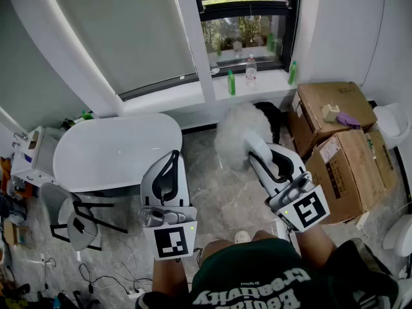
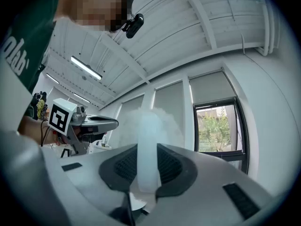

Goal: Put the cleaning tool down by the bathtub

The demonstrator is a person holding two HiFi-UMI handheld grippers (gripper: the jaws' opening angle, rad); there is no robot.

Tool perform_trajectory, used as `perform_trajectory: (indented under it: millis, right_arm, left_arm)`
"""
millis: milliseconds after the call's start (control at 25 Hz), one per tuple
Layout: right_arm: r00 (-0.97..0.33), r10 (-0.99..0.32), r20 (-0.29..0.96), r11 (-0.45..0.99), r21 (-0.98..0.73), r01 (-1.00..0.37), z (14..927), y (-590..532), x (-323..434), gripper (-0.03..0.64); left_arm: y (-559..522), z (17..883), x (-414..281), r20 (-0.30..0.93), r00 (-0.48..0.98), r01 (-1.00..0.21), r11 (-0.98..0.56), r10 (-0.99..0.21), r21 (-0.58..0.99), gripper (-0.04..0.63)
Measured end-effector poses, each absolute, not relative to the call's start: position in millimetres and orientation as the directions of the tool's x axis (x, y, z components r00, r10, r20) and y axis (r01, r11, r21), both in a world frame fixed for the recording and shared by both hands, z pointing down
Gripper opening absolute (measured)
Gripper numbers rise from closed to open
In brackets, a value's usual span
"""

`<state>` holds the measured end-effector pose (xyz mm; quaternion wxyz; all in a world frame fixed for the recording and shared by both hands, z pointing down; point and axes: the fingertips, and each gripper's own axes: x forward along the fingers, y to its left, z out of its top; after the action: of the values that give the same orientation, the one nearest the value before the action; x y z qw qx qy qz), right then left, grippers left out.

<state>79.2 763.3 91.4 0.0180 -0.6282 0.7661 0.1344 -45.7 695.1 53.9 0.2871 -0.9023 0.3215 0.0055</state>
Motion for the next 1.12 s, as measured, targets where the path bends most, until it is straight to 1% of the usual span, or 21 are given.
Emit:
perform_trajectory:
  millis: [440,600,920,1120]
  right_arm:
    - [-0.205,-0.96,-0.192,0.18,0.141,-0.973,97,762,88,0.094]
    - [-0.219,-0.953,-0.211,0.19,0.151,-0.97,96,764,90,0.094]
    - [-0.236,-0.95,-0.205,0.211,0.137,-0.968,100,757,92,0.094]
    - [-0.238,-0.948,-0.212,0.213,0.135,-0.968,97,747,97,0.094]
  left_arm:
    - [693,56,-41,-0.188,0.785,-0.593,-0.628,-0.59,-0.504,0.008]
    - [696,55,-41,-0.193,0.777,-0.606,-0.629,-0.599,-0.486,0.008]
    - [694,56,-40,-0.188,0.769,-0.612,-0.622,-0.611,-0.488,0.008]
    - [685,48,-34,-0.209,0.77,-0.616,-0.614,-0.604,-0.494,0.008]
